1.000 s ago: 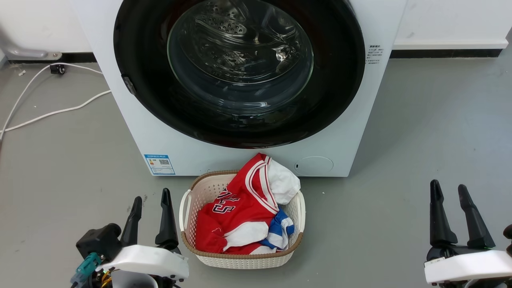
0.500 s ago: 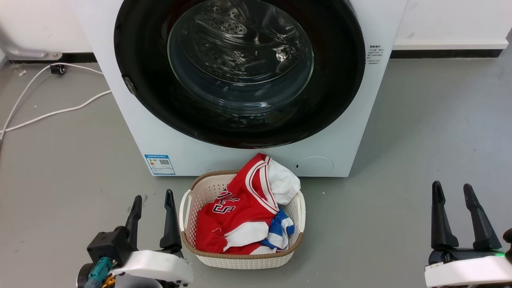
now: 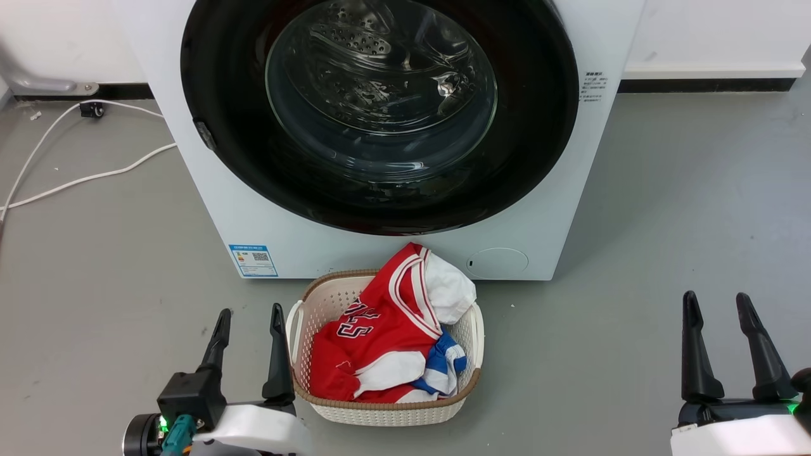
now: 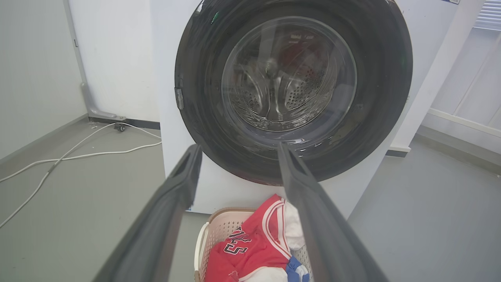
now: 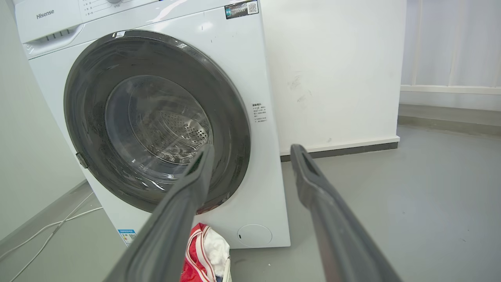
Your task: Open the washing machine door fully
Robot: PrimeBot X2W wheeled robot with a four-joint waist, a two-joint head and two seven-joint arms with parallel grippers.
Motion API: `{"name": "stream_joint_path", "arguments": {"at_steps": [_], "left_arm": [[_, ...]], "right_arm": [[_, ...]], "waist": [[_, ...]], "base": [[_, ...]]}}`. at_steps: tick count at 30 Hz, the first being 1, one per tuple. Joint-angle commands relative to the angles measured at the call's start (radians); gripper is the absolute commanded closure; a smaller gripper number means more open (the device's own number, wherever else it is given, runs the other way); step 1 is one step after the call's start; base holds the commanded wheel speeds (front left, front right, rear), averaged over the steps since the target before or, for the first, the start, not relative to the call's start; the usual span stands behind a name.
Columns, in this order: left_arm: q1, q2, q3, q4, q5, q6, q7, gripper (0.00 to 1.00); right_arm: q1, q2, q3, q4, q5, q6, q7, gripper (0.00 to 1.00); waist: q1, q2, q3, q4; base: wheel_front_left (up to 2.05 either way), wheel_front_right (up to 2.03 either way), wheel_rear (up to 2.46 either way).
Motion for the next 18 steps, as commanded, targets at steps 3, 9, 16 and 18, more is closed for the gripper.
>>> {"name": "stream_joint_path", "arguments": {"at_steps": [3, 9, 16, 18], "left_arm": [[0.010, -0.001, -0.003, -0.001, 0.037, -0.001, -0.013, 0.00], [0.014, -0.003, -0.002, 0.005, 0.074, -0.002, -0.024, 0.00], [0.022, -0.005, 0.002, 0.013, 0.110, -0.002, -0.037, 0.00], [0.024, -0.006, 0.003, 0.015, 0.121, -0.002, -0.042, 0.00]], "right_arm": [[0.008, 0.000, -0.001, -0.014, -0.027, 0.000, -0.012, 0.00], [0.017, 0.000, -0.002, -0.022, -0.057, 0.000, -0.023, 0.00], [0.026, 0.000, -0.002, -0.029, -0.083, 0.000, -0.037, 0.00], [0.025, 0.000, 0.000, -0.029, -0.092, 0.000, -0.040, 0.00]], "waist": [[0.0000, 0.0000, 0.000, 0.001], [-0.0001, 0.0000, 0.000, 0.002], [-0.0001, 0.0000, -0.002, 0.001], [-0.0001, 0.0000, -0.003, 0.001]], "base": [[0.00, 0.00, 0.00], [0.00, 0.00, 0.00], [0.00, 0.00, 0.00], [0.00, 0.00, 0.00]]}}
